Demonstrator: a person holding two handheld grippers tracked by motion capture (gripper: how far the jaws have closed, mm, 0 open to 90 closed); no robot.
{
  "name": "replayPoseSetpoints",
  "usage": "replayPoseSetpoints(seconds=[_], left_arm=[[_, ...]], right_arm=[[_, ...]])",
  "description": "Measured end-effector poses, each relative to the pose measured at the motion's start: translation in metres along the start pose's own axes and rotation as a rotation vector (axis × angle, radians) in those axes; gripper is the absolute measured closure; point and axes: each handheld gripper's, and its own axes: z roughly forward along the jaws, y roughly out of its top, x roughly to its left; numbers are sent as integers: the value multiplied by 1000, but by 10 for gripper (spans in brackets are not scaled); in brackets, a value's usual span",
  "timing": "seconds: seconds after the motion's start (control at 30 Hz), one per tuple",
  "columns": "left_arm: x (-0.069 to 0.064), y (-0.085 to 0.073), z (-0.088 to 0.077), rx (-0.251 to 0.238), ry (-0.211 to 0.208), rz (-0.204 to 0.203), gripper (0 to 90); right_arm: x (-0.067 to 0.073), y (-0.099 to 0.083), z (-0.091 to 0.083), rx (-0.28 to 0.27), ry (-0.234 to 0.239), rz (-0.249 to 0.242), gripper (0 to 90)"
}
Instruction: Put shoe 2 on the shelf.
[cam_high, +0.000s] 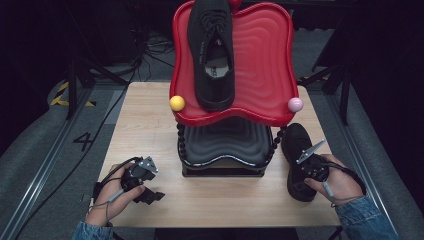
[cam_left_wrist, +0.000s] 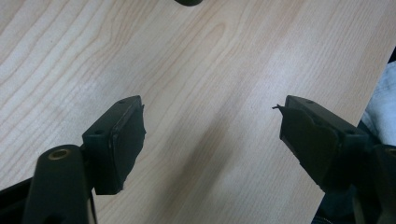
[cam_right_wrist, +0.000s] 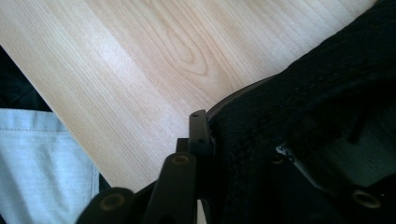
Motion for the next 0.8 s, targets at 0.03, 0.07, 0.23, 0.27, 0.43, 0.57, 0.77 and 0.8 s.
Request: replayPoseSetpoints(seconds=[0.03,0.07,0.23,0.27,0.43,0.57,0.77,0.8], left_arm=[[0,-1,0,-10,5,-7,227],[1,-1,-1,-10,8,-11,227],[1,-3,1,-1,17,-5,226],[1,-3,1,1,22,-5,226],[2,-5,-1,-10,21,-12,223],[2,-5,-1,-5,21,-13,223],[1,-3,0,-5,20,-7,223],[1,-3,0,-3,22,-4,223]], right_arm=[[0,0,0,-4,0,6,844],[-1,0,-1,-11,3,16,853],[-1,2,-4,-20,5,24,860],[-1,3,-6,-20,9,24,859],[-1,7,-20,-53,23,34,857],[0,12,-32,-58,6,26,857],[3,21,-54,-75,-10,9,857],[5,23,-59,-76,-13,7,857]])
